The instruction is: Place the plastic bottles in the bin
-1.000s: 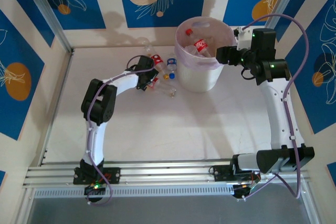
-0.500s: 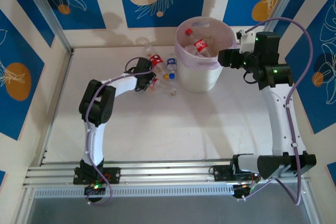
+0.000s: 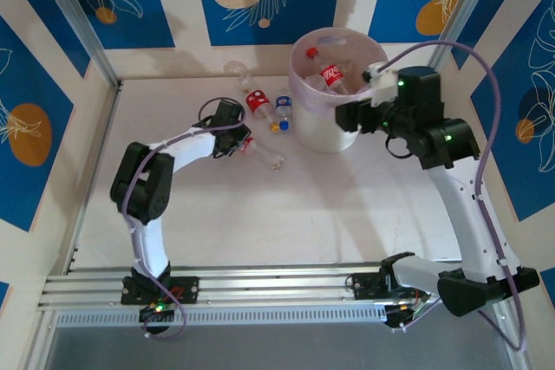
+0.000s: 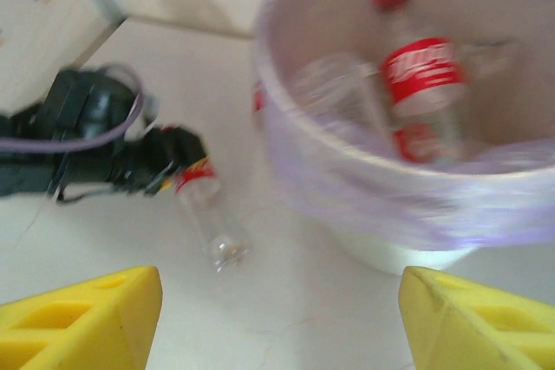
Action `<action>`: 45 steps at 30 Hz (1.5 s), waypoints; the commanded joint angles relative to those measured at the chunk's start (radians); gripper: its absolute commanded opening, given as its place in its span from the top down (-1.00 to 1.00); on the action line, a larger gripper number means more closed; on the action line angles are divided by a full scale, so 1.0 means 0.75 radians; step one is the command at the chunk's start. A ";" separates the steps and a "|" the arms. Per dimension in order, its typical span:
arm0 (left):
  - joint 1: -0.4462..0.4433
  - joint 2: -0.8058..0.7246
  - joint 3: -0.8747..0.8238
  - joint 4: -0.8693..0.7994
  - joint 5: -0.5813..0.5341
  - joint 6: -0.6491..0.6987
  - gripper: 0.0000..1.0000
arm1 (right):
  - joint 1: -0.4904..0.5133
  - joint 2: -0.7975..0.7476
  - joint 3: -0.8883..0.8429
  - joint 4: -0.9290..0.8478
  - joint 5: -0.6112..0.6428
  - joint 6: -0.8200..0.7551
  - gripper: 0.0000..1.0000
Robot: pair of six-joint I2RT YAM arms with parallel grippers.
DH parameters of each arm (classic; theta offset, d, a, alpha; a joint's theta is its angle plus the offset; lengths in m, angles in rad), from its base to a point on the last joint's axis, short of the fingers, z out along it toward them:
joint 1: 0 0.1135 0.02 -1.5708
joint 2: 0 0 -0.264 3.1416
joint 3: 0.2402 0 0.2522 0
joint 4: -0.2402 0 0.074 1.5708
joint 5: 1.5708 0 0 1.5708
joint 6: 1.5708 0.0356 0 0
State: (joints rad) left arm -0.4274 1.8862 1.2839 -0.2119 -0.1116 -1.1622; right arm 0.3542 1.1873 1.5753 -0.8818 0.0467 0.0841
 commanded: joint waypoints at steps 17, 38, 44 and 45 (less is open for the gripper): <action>0.009 -0.540 -0.173 0.139 0.518 0.392 0.01 | 0.523 0.379 -0.078 0.195 -0.033 0.289 -0.63; -0.001 -0.586 -0.296 0.452 0.582 0.252 0.00 | 0.474 0.607 -0.156 0.430 -0.153 0.443 -0.20; -0.001 -0.594 -0.315 0.477 0.570 0.240 -0.42 | 0.468 0.593 -0.162 0.427 -0.138 0.439 -0.07; -0.001 -0.596 -0.326 0.495 0.565 0.234 -0.53 | 0.469 0.591 -0.165 0.429 -0.137 0.436 -0.04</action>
State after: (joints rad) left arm -0.4274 1.4708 1.0599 0.1040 0.3099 -0.9783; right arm 0.7128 1.6402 1.4612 -0.5751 -0.0425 0.4072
